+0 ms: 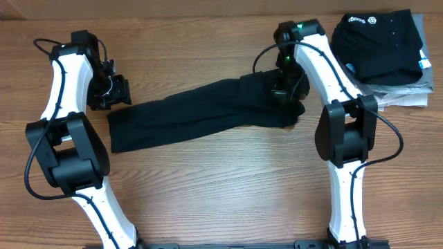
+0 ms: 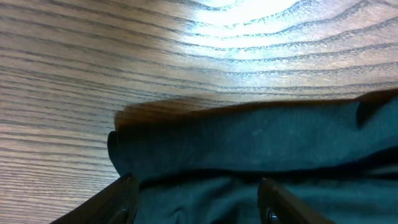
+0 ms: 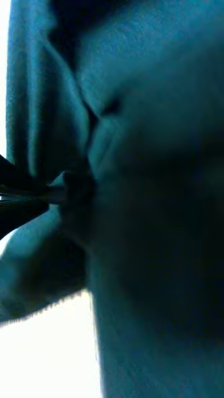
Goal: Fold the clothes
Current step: 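Fold the shirt's right half toward the left gripper with the right gripper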
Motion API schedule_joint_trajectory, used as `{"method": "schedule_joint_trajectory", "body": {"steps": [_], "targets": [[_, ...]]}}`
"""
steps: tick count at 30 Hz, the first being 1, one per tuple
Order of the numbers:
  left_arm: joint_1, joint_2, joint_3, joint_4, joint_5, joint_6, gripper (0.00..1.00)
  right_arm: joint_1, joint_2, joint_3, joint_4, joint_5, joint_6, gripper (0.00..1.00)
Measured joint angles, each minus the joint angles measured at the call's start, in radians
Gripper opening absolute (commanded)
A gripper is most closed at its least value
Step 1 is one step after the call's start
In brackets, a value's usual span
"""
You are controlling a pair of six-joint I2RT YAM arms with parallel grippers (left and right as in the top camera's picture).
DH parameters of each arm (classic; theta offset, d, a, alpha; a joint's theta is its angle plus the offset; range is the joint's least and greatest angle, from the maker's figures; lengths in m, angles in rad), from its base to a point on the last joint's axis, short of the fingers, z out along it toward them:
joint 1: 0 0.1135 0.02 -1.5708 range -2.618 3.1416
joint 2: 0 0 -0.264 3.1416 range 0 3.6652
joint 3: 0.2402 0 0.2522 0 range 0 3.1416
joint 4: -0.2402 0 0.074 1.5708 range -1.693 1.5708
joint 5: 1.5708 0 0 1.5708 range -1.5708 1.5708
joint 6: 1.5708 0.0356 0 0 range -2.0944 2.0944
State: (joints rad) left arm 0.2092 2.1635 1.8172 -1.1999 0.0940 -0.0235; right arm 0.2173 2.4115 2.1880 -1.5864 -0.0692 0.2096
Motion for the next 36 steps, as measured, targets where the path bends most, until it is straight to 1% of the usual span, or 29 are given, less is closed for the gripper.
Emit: {"method": "schedule_joint_trajectory", "body": {"steps": [1, 2, 3, 4, 5, 6, 8, 9, 10, 11, 13, 14, 15, 17, 18, 24, 28, 32, 35, 36], "targets": [[0.000, 0.000, 0.000, -0.004, 0.000, 0.000, 0.64, -0.016, 0.000, -0.011, 0.019, 0.006, -0.001, 0.17], [0.000, 0.000, 0.000, -0.008, 0.000, 0.000, 0.61, -0.030, 0.000, -0.012, 0.028, 0.009, -0.002, 0.24], [0.000, 0.000, 0.000, -0.014, 0.000, 0.000, 0.57, -0.040, 0.000, -0.011, 0.029, 0.011, -0.008, 0.32], [0.000, 0.000, 0.000, -0.023, 0.000, 0.000, 0.54, -0.053, 0.000, -0.011, 0.030, 0.016, -0.011, 0.38], [0.000, 0.000, 0.000, -0.030, 0.002, -0.001, 0.46, -0.064, 0.000, -0.004, 0.015, 0.018, -0.023, 0.56], [0.000, 0.000, 0.000, -0.036, 0.008, 0.003, 0.45, -0.073, 0.000, 0.005, 0.004, 0.019, -0.036, 0.67], [0.000, 0.000, 0.000, -0.065, 0.053, 0.028, 0.48, -0.080, 0.000, 0.071, -0.053, 0.016, -0.063, 0.79], [0.000, 0.000, -0.001, -0.081, 0.082, 0.044, 0.50, -0.080, 0.000, 0.106, -0.065, 0.014, -0.074, 0.83], [0.000, 0.000, -0.001, -0.094, 0.106, 0.055, 0.52, -0.077, 0.000, 0.179, -0.098, 0.012, -0.087, 0.90], [0.000, 0.000, -0.001, -0.128, 0.140, 0.069, 0.54, -0.077, 0.000, 0.209, -0.102, 0.009, -0.091, 0.91], [0.000, 0.000, -0.002, -0.192, 0.169, 0.088, 0.73, -0.072, -0.002, 0.275, -0.107, -0.001, -0.100, 0.94], [0.000, 0.000, -0.003, -0.217, 0.178, 0.103, 0.84, -0.072, -0.002, 0.299, -0.107, -0.011, -0.108, 0.94], [0.000, 0.000, -0.004, -0.238, 0.184, 0.109, 0.88, -0.072, -0.002, 0.311, -0.107, -0.019, -0.111, 0.94], [0.001, 0.000, -0.004, -0.247, 0.182, 0.105, 0.98, -0.072, -0.002, 0.316, -0.108, -0.039, -0.121, 0.94], [0.003, 0.000, -0.005, -0.241, 0.179, 0.096, 1.00, -0.072, -0.002, 0.316, -0.107, -0.044, -0.126, 0.94], [0.031, 0.000, -0.007, -0.190, 0.154, 0.056, 1.00, -0.071, -0.002, 0.316, -0.108, -0.058, -0.144, 0.95], [0.057, -0.003, -0.053, -0.132, 0.052, -0.001, 1.00, -0.071, -0.002, 0.316, -0.107, -0.059, -0.150, 0.95], [0.092, -0.004, -0.145, -0.021, 0.011, -0.034, 1.00, -0.072, -0.002, 0.316, -0.096, -0.057, -0.151, 0.96], [0.122, -0.005, -0.243, 0.087, -0.002, -0.049, 1.00, -0.071, -0.002, 0.316, -0.079, -0.057, -0.154, 0.98], [0.126, -0.033, -0.290, 0.150, -0.016, -0.053, 0.98, -0.072, -0.002, 0.316, -0.075, -0.058, -0.154, 0.98]]}}
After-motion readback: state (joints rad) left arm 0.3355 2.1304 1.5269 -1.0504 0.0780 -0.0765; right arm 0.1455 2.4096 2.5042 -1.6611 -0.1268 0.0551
